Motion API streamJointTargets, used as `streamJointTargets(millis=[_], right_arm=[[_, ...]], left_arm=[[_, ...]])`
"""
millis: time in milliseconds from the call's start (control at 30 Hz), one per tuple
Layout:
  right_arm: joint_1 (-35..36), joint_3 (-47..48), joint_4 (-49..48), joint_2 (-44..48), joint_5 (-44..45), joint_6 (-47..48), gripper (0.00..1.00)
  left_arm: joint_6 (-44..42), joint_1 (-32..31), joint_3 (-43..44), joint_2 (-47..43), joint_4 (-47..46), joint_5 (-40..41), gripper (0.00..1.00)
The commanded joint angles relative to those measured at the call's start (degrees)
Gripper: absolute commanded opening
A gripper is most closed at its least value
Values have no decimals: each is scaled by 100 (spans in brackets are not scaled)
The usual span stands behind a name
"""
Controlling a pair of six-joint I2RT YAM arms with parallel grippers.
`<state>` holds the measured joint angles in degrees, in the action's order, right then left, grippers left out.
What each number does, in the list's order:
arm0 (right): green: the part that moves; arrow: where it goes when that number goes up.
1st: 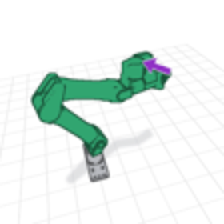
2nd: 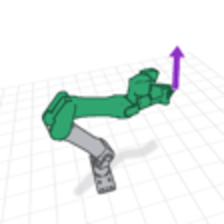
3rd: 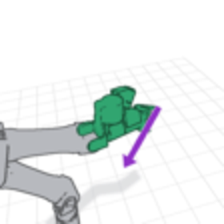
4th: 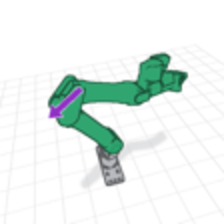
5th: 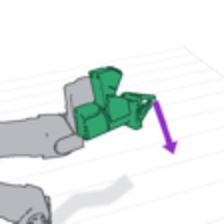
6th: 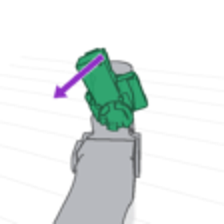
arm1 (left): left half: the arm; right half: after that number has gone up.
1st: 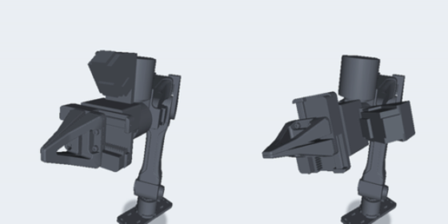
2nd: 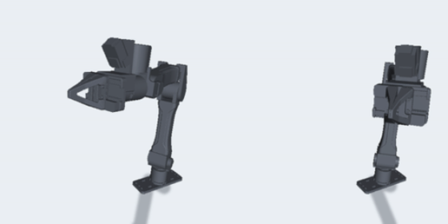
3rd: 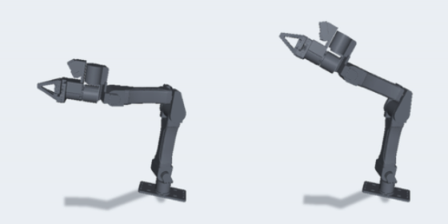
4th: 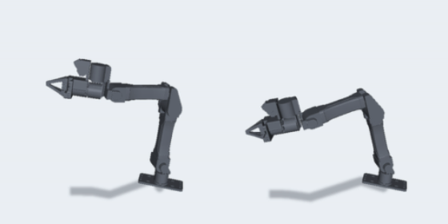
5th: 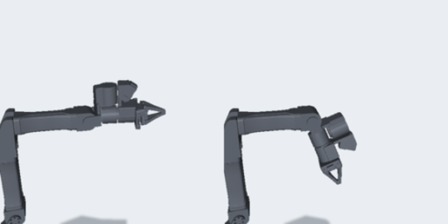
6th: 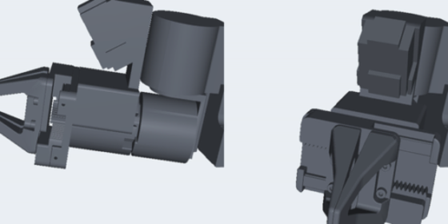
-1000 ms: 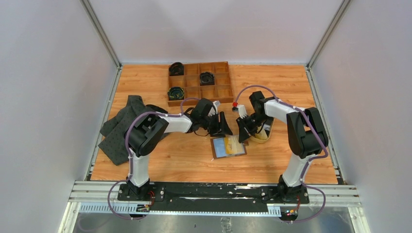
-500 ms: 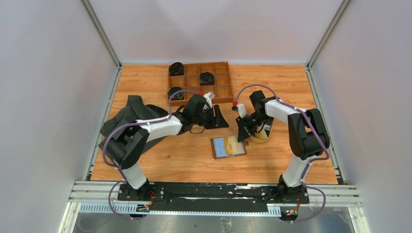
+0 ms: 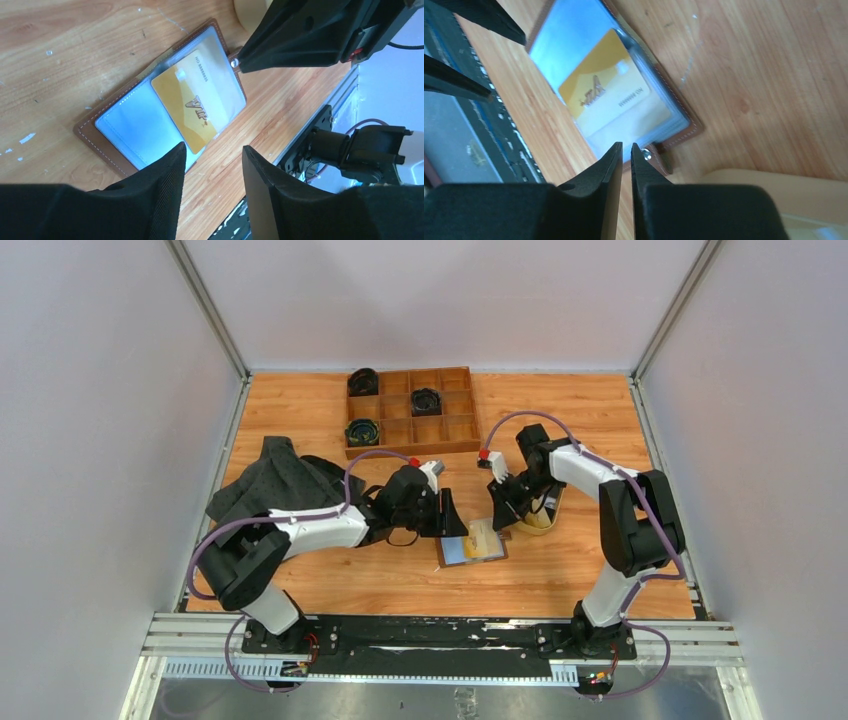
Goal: Put the credit cards into the card holder
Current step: Insert the credit card into the card holder.
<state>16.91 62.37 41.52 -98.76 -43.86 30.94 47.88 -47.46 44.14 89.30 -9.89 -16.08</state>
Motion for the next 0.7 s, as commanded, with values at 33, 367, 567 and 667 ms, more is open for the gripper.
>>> streamJointTargets(millis=[33, 367, 567, 667], right_arm=[[76, -130, 168, 112, 882, 260, 14], [202, -164, 119, -116, 1124, 184, 12], [276, -148, 111, -257, 1157, 136, 12], [300, -155, 111, -337, 1161, 122, 12]], left_arm=[[132, -60, 37, 262, -77, 265, 41], [151, -61, 80, 756, -60, 214, 6], [169, -60, 105, 1030, -58, 74, 6], [165, -61, 183, 1143, -59, 7, 6]])
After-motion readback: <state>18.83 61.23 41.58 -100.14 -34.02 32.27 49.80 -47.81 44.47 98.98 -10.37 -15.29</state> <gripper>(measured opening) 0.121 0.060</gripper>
